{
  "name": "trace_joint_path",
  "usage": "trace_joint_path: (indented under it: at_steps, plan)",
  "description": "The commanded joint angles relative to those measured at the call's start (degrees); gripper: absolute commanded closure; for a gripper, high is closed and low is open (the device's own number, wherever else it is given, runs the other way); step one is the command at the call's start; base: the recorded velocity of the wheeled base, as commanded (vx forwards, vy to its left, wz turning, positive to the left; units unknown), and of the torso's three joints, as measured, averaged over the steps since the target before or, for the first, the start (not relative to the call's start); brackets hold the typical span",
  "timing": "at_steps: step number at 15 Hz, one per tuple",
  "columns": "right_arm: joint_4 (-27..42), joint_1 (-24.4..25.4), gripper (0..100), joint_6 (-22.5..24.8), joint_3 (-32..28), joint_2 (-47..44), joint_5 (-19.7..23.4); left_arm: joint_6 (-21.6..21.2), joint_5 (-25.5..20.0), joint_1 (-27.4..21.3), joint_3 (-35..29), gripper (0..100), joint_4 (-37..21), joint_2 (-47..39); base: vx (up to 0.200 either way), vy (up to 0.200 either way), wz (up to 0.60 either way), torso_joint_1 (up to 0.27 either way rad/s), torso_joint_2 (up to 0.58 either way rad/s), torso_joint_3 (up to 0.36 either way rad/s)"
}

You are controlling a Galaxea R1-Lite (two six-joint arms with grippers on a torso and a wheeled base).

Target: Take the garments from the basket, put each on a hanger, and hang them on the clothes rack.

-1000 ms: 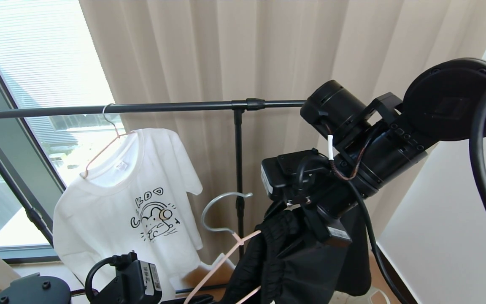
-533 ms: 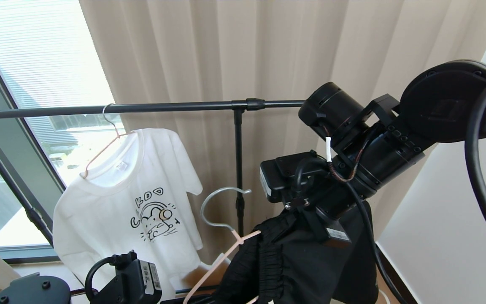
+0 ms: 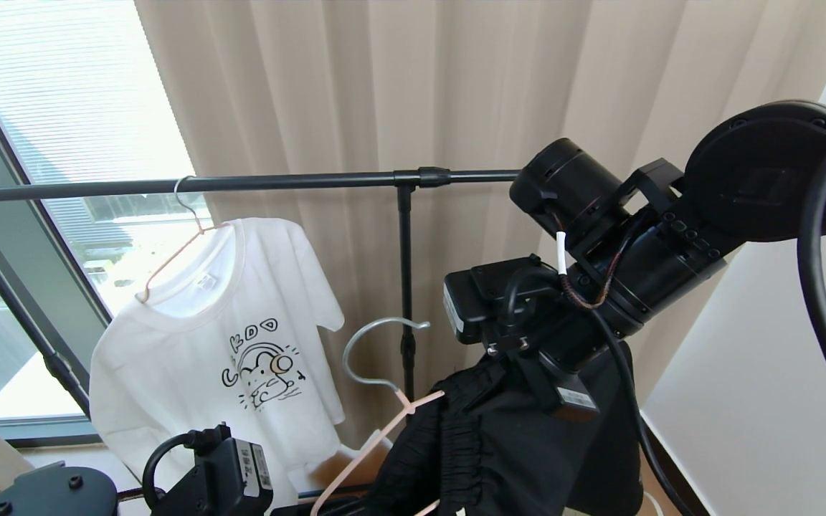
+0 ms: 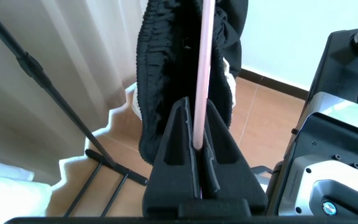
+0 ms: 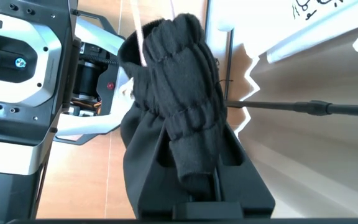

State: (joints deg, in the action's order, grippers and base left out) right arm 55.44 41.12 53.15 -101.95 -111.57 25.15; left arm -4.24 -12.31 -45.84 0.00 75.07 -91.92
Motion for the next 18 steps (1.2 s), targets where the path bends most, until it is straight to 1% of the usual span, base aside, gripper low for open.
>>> trace_joint_path:
  at_steps: [1,4,6,7,8,9,10,11,12,13,15,16,17,18]
  plan:
    - [0.0,0.0,100,0.0,0.0,0.0,0.1,0.2,0.0,0.0,0.0,0,0.3,0.0,0.000,0.000,0.00,0.000,0.00,0.000]
    - [0.0,-0.1,100,0.1,1.2,0.7,0.0,0.7,0.0,0.2,0.0,0,0.9,0.0,0.000,0.000,0.00,0.000,0.00,0.000]
    - [0.0,-0.4,100,0.1,2.5,2.0,0.0,0.9,0.0,3.1,0.0,0,2.4,0.1,0.000,0.000,0.00,0.000,0.00,0.000]
    - [0.0,-1.0,100,0.1,3.2,2.6,0.1,1.8,-0.1,4.4,0.0,0,5.0,0.2,0.000,0.000,0.00,0.000,0.00,0.000]
    - [0.0,-1.3,100,0.1,3.6,2.8,0.0,3.7,-0.2,4.6,0.0,0,7.7,0.2,0.000,0.000,0.00,0.000,0.00,0.000]
    - [0.0,-1.3,100,0.1,3.6,2.8,0.1,3.9,-0.2,4.6,0.0,0,7.9,0.2,0.000,0.000,0.00,0.000,0.00,0.000]
    - [0.0,-1.9,100,0.0,3.7,3.0,0.0,7.4,-0.3,4.7,0.0,0,11.8,0.2,0.000,0.000,0.00,0.000,0.00,0.000]
    - [-0.1,-2.4,100,-0.5,3.6,3.1,0.0,8.4,-0.3,5.1,0.0,0,13.4,0.2,0.000,0.000,0.00,0.000,0.00,0.000]
    - [-0.2,-2.8,100,-2.0,3.6,3.1,-0.1,9.4,-0.3,5.8,0.0,0,14.6,0.2,0.000,0.000,0.00,0.000,0.00,0.000]
    - [-0.9,-3.6,100,-3.0,3.7,3.1,-0.2,10.4,-0.3,6.3,0.0,0,14.9,0.2,0.000,0.000,0.00,0.000,0.00,0.000]
    - [-1.3,-4.6,100,-3.3,4.0,3.1,-0.4,11.5,-0.5,7.1,0.0,0,14.9,0.2,0.000,0.000,0.00,0.000,0.00,0.000]
    - [-1.4,-5.3,100,-4.5,4.0,3.0,-0.4,13.2,-2.6,8.4,0.0,0,14.9,0.3,0.000,0.000,0.00,0.000,0.00,0.000]
    - [-2.0,-5.5,100,-5.4,4.0,3.0,-0.3,14.1,-3.6,9.3,0.0,0,14.9,0.6,0.000,0.000,0.00,0.000,0.00,0.000]
    - [-3.7,-6.1,100,-7.5,4.7,3.1,-0.3,15.0,-4.9,11.6,0.0,0,14.9,1.5,0.000,0.000,0.00,0.000,0.00,0.000]
